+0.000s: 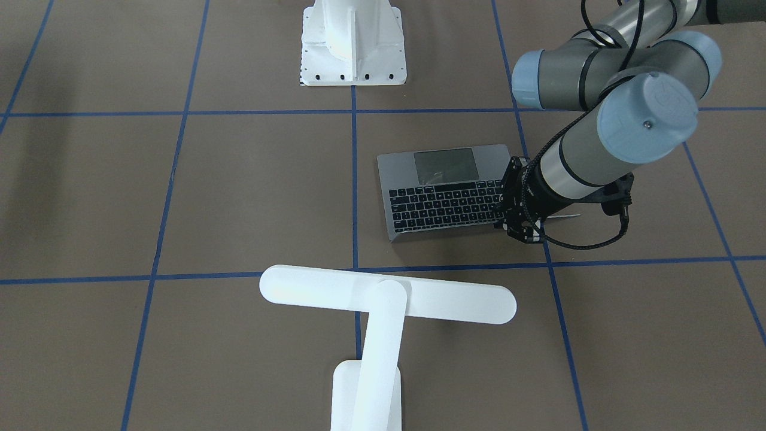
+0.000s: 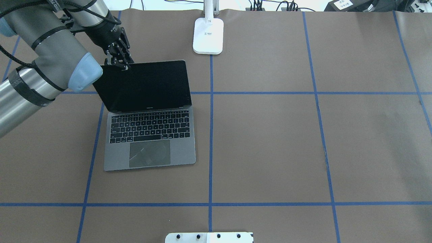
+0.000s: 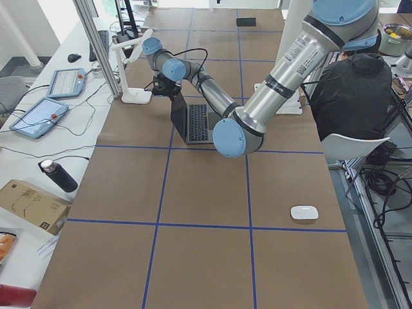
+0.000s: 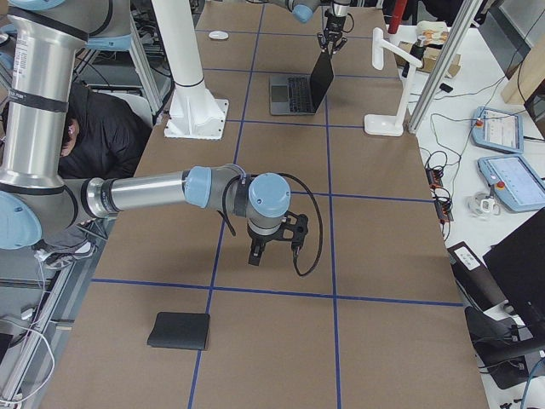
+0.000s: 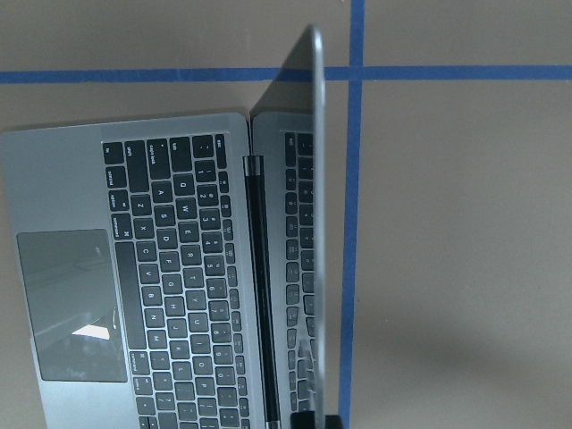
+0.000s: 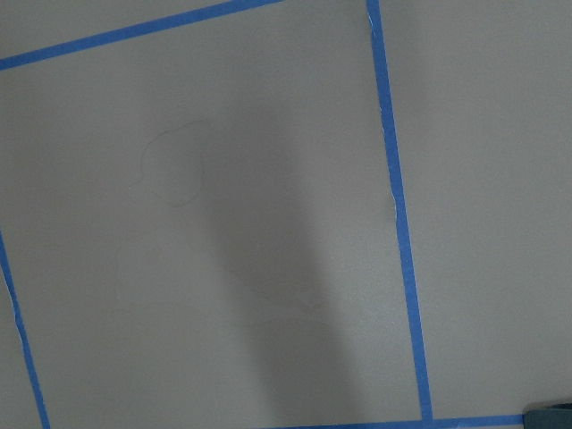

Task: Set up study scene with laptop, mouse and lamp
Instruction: 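Slide the laptop farther from the robot toward the lamp with the left gripper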

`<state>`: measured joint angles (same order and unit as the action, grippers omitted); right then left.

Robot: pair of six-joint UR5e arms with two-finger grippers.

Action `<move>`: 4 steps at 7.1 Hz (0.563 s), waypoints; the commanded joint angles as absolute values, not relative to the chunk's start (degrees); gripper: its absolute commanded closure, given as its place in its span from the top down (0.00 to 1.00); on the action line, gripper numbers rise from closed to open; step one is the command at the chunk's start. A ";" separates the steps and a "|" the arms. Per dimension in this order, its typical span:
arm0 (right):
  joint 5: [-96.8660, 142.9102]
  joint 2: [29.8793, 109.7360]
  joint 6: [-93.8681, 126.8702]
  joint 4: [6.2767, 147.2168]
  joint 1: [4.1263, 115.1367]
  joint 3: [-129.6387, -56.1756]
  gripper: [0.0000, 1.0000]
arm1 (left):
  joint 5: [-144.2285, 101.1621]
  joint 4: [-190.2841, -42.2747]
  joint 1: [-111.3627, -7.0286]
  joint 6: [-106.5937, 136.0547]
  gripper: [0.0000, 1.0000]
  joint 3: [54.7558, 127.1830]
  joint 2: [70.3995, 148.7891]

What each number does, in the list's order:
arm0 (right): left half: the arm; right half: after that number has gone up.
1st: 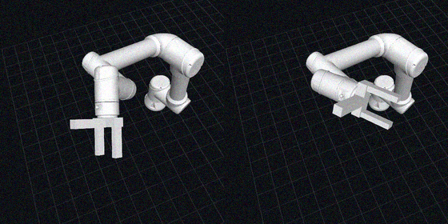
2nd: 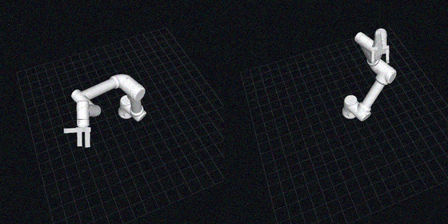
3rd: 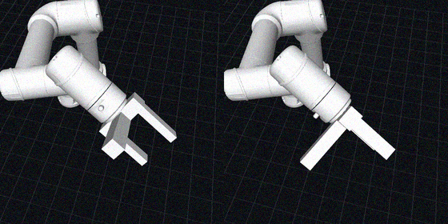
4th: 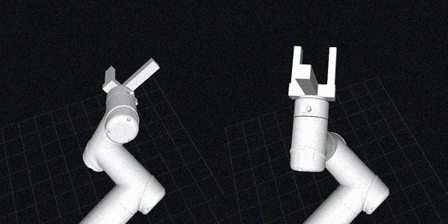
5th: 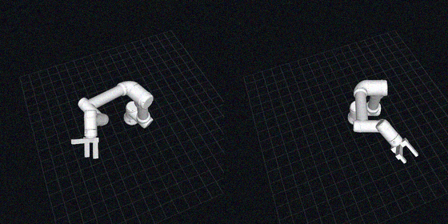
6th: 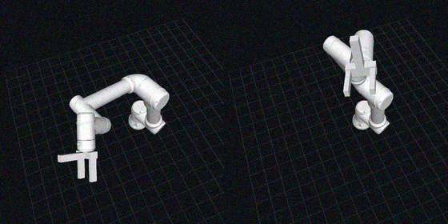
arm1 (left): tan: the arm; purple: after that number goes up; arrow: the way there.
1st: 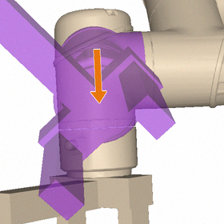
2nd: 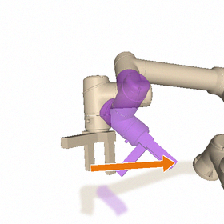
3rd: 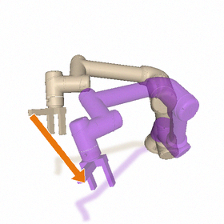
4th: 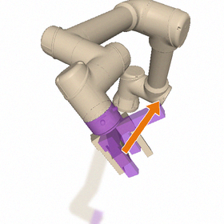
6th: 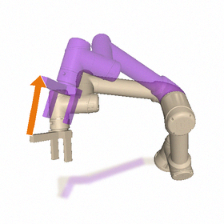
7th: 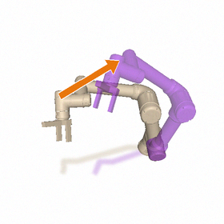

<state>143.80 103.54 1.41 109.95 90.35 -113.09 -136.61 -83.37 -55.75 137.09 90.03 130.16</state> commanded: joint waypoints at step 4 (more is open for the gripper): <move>143.88 103.27 1.41 109.95 90.35 -112.94 1.00 | -136.32 -83.14 -56.94 136.06 1.00 95.08 129.91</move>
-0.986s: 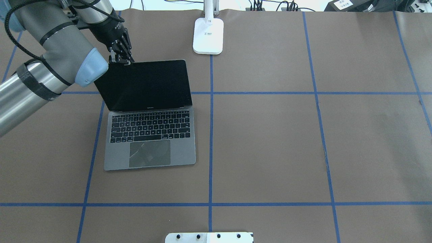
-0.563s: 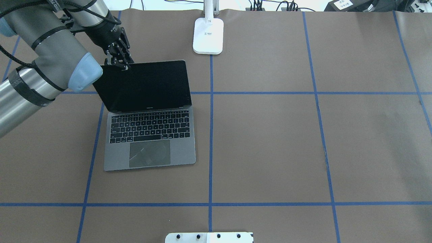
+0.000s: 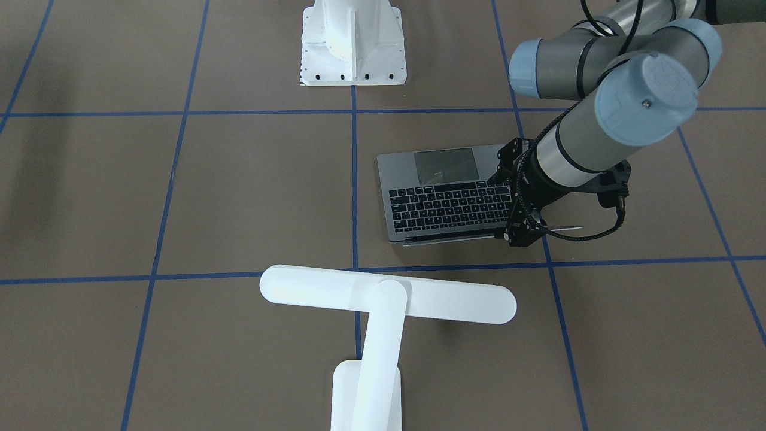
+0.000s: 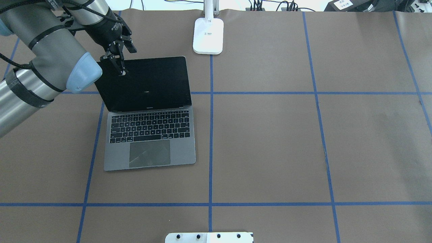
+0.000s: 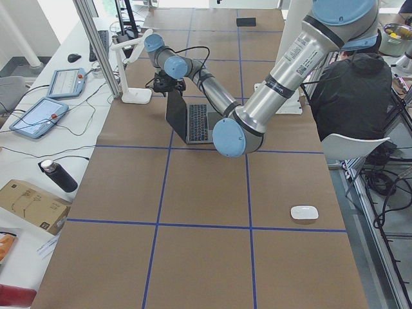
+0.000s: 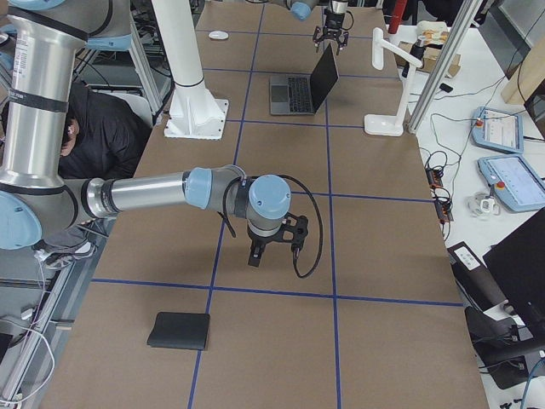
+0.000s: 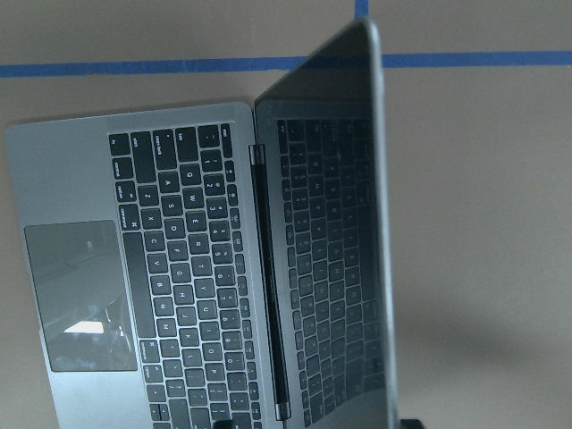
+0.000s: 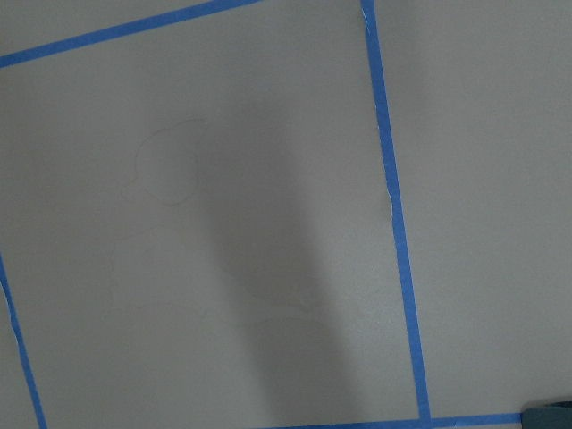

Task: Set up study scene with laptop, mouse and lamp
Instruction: 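Open the left gripper and withdraw it from the laptop screen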

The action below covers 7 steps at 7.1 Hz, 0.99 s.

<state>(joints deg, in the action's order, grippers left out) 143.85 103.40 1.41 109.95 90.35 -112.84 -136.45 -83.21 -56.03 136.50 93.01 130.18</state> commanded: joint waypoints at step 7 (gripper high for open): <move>143.09 102.22 0.35 105.21 90.26 -112.15 1.00 | -130.87 -82.79 -58.80 109.11 1.00 101.16 124.37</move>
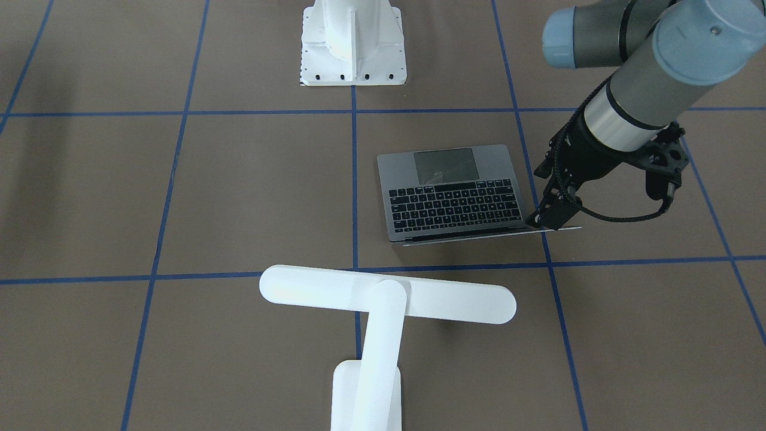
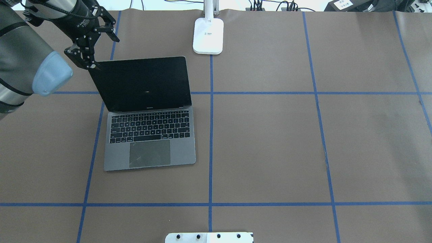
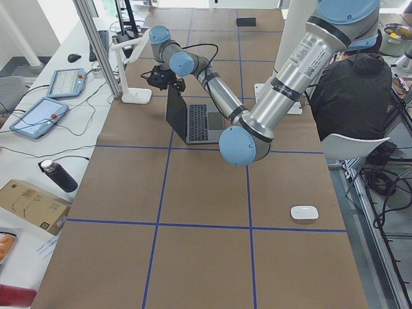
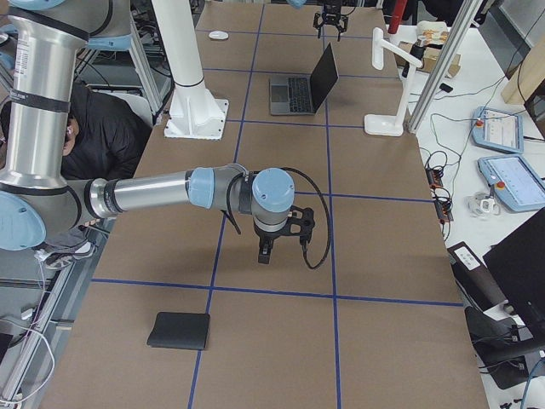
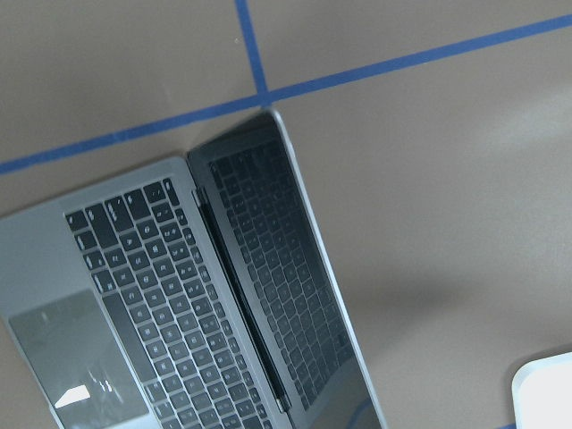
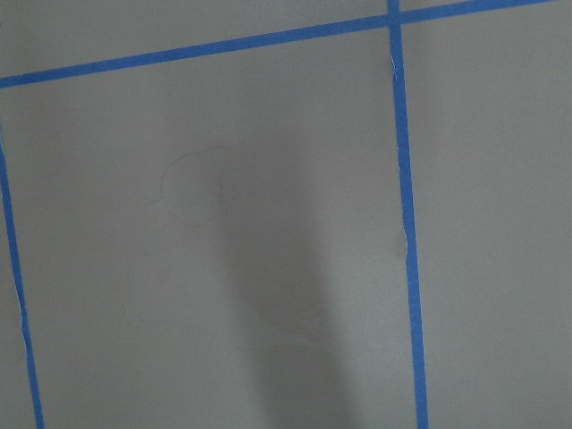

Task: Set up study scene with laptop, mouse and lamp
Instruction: 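Open the left gripper and withdraw it from the laptop screen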

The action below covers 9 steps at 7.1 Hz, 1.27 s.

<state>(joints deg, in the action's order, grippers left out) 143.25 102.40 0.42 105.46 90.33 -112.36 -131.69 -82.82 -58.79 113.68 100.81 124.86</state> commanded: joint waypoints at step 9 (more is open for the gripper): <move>139.39 106.97 -45.78 104.85 90.35 -98.99 1.00 | -126.65 -82.71 -58.18 84.05 1.00 114.87 109.78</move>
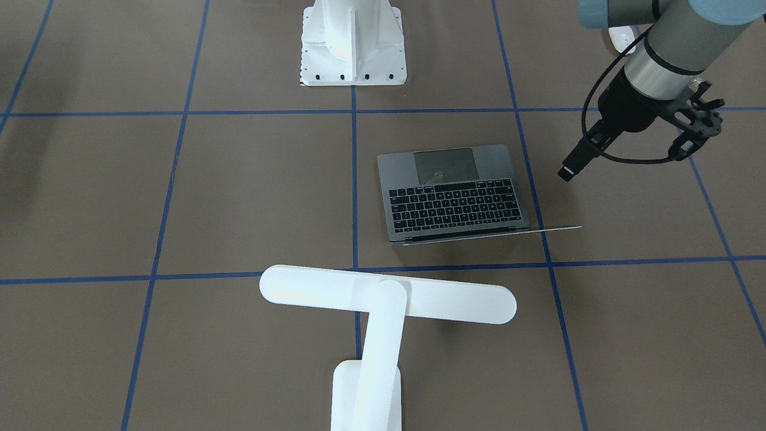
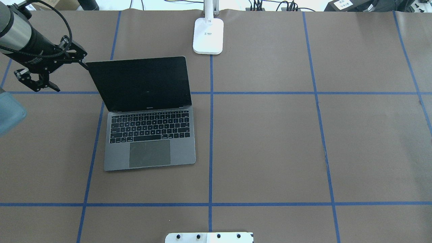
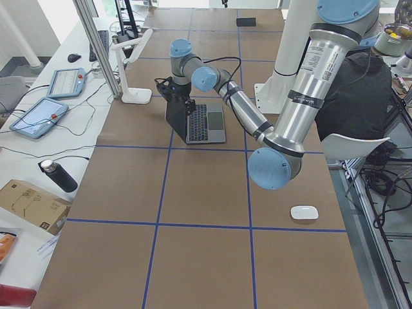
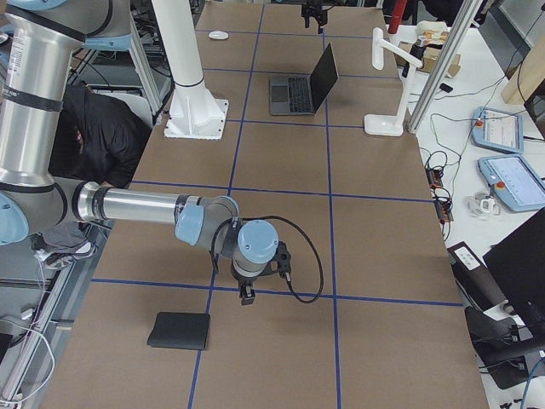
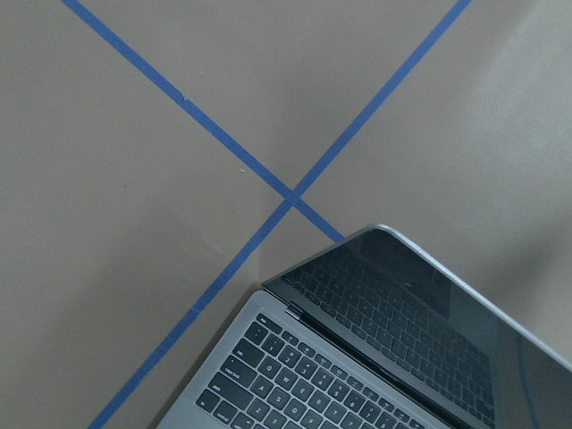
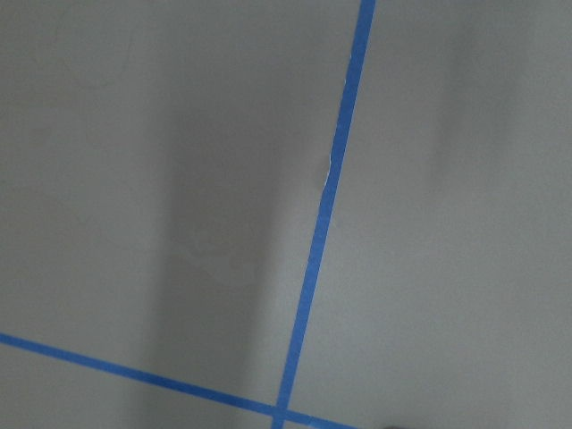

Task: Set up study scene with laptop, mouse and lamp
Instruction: 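Open the left gripper and withdraw it from the laptop screen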

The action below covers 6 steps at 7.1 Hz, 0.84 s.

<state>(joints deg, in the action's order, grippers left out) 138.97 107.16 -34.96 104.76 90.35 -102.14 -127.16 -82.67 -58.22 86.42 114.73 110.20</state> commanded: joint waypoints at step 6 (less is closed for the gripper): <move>142.21 106.17 -54.84 104.85 90.18 -90.97 1.00 | -126.91 -83.32 -58.27 49.98 1.00 122.14 94.08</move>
<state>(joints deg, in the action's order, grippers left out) 141.99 106.28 -54.51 104.82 90.24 -91.73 -126.87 -83.29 -58.17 58.29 118.99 99.52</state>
